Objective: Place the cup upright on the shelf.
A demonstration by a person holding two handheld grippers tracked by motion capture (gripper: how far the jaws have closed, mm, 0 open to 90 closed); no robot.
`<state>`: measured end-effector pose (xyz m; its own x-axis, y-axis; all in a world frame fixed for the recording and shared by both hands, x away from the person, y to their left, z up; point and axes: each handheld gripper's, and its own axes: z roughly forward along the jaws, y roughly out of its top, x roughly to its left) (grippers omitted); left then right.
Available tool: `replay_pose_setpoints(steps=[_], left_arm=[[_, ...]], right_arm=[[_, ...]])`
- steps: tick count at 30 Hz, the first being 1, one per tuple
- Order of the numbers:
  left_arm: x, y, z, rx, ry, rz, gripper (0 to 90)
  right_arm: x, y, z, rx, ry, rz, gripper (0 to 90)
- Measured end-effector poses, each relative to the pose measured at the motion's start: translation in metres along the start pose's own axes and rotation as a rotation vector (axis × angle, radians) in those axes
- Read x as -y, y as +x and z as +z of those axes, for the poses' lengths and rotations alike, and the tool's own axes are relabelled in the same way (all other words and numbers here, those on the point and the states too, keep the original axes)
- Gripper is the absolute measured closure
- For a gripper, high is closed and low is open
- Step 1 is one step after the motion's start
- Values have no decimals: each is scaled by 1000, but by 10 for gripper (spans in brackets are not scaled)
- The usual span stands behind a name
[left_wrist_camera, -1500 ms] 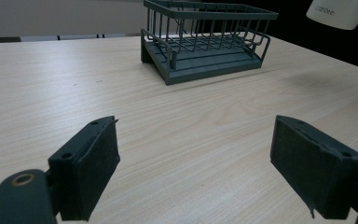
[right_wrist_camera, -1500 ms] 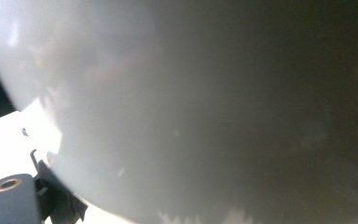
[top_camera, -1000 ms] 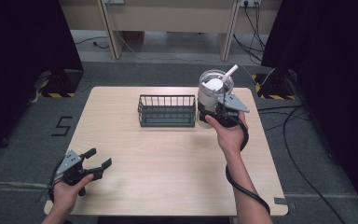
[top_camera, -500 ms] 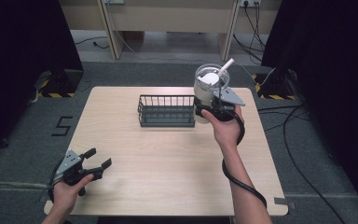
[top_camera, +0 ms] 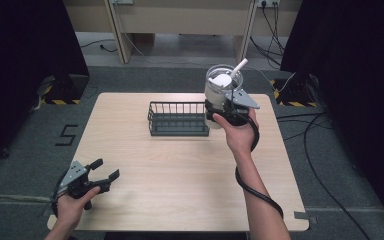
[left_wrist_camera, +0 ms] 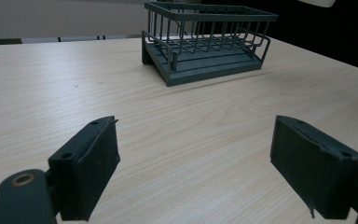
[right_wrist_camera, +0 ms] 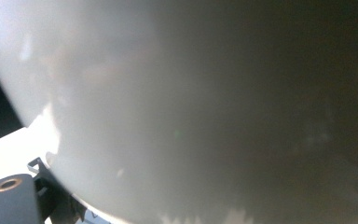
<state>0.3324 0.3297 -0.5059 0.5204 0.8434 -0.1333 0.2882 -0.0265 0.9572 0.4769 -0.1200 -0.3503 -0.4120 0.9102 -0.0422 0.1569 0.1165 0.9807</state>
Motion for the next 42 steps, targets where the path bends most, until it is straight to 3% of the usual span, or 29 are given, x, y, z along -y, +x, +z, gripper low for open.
replay_pose_setpoints(steps=[17, 42], left_arm=[[0, 0, 0, 0, -1, 0, 147], [-1, 0, -1, 2, -5, 2, 147]], right_arm=[[-13, 3, 11, -2, -5, -2, 109], [-18, 10, 33, -13, 1, 13, 109]])
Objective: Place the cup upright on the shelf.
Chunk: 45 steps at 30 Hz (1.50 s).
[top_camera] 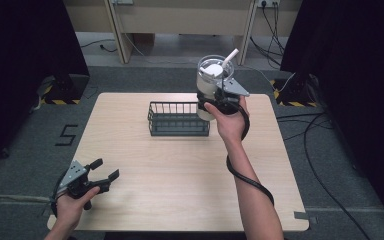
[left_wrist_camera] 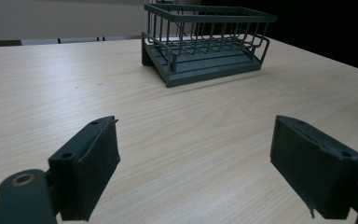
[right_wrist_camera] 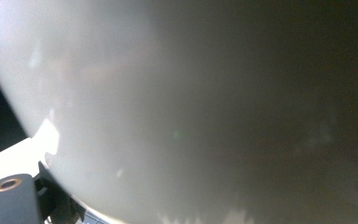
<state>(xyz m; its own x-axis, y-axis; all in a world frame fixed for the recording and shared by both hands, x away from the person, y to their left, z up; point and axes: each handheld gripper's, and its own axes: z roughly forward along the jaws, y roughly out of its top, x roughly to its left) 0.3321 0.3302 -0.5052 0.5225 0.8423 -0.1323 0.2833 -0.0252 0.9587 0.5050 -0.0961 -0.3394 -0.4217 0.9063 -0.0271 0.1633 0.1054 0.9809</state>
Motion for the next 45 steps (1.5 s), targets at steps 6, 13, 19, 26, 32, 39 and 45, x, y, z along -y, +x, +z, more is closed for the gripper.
replay_pose_setpoints(steps=[6, 13, 19, 26, 32, 39, 45], left_arm=[[0, 0, 0, -1, 1, -1, 147], [0, 0, 0, 1, -2, -4, 147], [0, 0, 0, 0, -3, -6, 147], [0, 0, 0, 2, -2, -5, 147], [0, 0, 0, 3, -3, -6, 147], [0, 0, 0, 5, -4, -3, 147], [0, 0, 0, 7, -4, -4, 147]], right_arm=[[0, 3, 5, -6, 0, 1, 109], [-1, 6, 12, -11, 2, 3, 109], [-2, 10, 20, -16, 2, 5, 109], [-1, 15, 30, -22, 9, 11, 109], [1, 17, 37, -24, 17, 12, 109], [1, 19, 45, -29, 28, 6, 109], [1, 22, 52, -30, 30, 15, 109]])
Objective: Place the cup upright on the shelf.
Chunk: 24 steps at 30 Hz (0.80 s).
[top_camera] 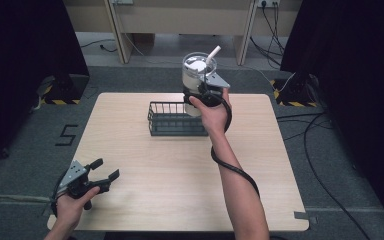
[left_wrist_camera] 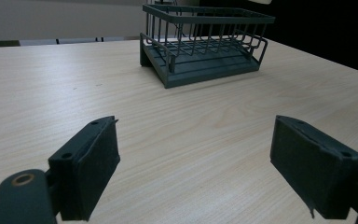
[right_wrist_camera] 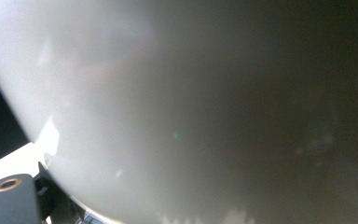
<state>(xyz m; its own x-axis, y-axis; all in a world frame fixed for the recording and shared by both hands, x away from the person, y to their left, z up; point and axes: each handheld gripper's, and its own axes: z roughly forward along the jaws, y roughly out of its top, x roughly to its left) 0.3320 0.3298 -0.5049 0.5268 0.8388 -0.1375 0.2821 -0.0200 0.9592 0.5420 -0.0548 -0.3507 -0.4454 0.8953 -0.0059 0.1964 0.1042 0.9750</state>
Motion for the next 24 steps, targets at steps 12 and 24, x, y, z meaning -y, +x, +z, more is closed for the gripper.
replay_pose_setpoints(steps=[12, 24], left_arm=[[0, 0, 0, 2, -1, 2, 147], [0, 0, 0, 5, -2, 3, 148]], right_arm=[[4, 6, 15, -6, 15, -4, 109], [10, 12, 30, -16, 37, 8, 108]])
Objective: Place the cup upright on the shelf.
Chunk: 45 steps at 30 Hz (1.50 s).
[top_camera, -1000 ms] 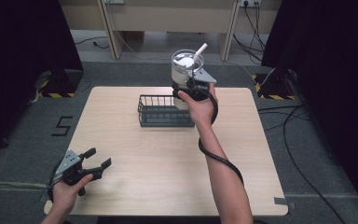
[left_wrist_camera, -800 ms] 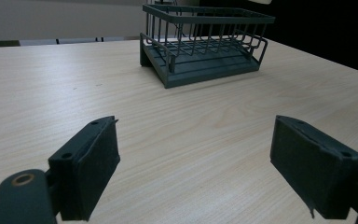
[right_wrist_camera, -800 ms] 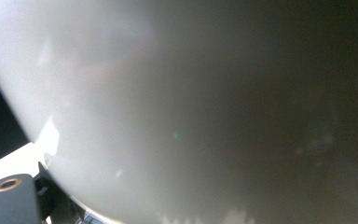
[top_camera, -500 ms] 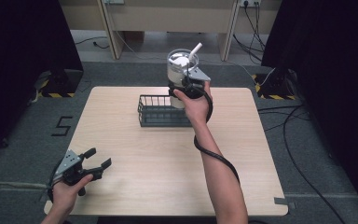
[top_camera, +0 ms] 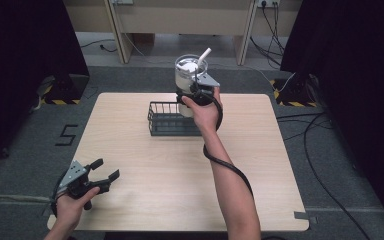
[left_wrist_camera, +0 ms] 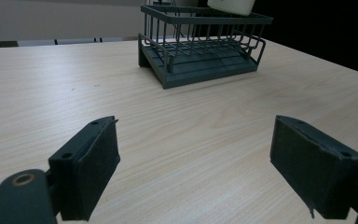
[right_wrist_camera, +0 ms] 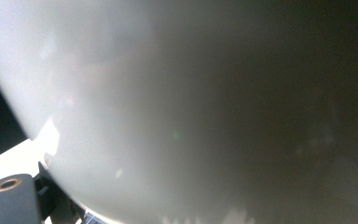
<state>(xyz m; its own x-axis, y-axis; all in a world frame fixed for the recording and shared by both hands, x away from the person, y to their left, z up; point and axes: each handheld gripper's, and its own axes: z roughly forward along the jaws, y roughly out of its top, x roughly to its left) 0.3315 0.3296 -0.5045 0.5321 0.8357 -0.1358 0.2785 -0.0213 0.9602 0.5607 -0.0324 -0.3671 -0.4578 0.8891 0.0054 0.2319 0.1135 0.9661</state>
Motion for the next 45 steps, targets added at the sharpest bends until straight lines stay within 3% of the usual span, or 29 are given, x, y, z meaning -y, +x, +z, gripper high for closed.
replay_pose_setpoints(steps=[23, 45], left_arm=[[0, 0, 0, 4, -1, -1, 148], [0, 0, 0, 7, -3, -1, 148]], right_arm=[[21, 3, 23, -1, 60, 17, 108], [36, 4, 32, -1, 95, 10, 108]])
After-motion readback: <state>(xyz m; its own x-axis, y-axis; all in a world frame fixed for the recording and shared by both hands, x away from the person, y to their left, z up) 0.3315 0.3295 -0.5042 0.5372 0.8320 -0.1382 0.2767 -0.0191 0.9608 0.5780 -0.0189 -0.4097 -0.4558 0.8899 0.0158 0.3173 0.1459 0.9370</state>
